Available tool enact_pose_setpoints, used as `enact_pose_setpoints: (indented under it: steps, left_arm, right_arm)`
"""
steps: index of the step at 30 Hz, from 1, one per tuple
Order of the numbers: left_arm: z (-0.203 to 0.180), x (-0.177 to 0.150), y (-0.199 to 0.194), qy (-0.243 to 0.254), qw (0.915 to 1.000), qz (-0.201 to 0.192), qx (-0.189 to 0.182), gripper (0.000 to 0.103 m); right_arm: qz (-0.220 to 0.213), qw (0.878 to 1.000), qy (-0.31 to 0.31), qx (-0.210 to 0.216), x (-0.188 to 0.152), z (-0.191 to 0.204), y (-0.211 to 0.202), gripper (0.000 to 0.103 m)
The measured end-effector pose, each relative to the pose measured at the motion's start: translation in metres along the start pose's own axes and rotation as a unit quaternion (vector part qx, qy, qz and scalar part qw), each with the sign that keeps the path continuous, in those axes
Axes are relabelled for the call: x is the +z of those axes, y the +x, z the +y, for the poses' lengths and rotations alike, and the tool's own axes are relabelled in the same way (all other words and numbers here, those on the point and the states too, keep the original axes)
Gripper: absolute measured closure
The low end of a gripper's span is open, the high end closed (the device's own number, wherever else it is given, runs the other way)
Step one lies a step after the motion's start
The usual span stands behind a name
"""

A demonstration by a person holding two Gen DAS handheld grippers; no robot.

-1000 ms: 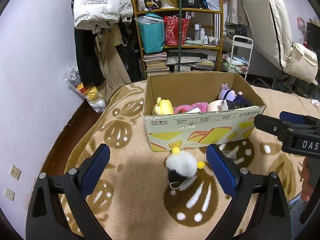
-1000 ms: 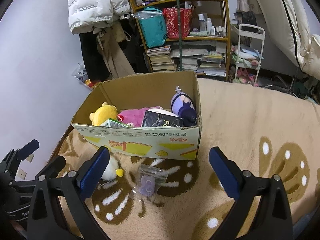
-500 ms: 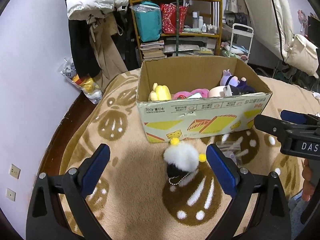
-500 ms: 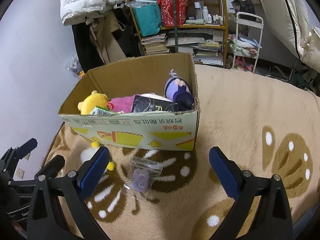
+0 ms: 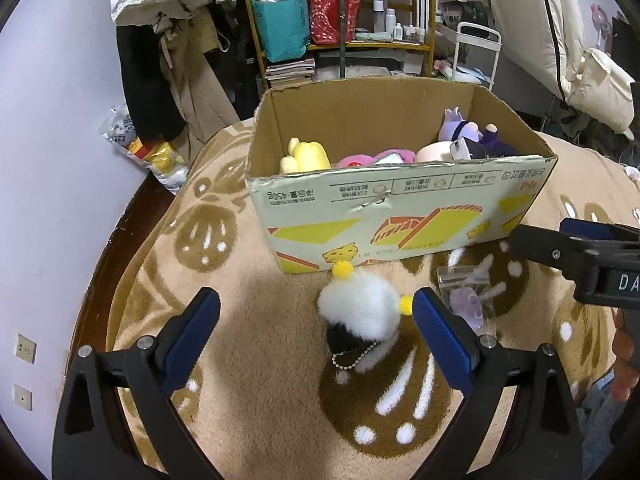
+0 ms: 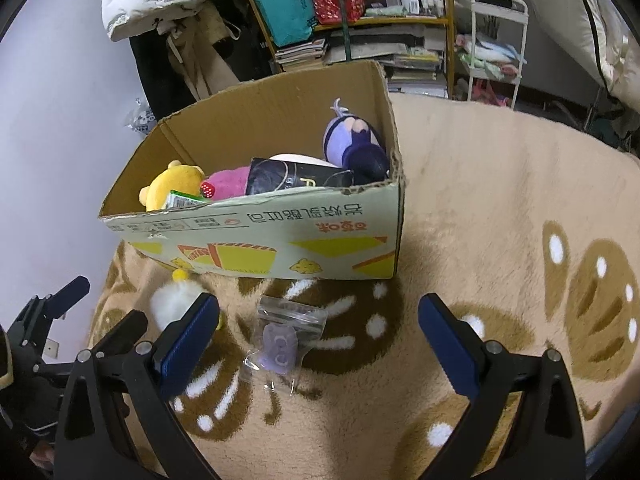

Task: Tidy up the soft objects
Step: 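Lower the left tool to the white pom-pom keychain while the right tool approaches the clear bag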

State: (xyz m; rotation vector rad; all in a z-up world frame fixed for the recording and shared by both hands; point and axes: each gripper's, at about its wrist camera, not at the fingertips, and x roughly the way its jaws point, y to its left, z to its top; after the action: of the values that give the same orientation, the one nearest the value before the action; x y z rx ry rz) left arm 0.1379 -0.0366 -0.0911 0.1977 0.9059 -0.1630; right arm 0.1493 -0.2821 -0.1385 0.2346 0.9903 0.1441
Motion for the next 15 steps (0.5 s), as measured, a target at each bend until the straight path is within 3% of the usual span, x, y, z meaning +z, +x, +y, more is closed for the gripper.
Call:
enact_pose_setpoints:
  steps: [15]
  left_arm:
    - [-0.012, -0.003, 0.026, 0.026, 0.9992, 0.01, -0.029, 0.007]
  right_arm:
    - [0.04, 0.999, -0.014, 0.01, 0.003, 0.01, 0.033, 0.0]
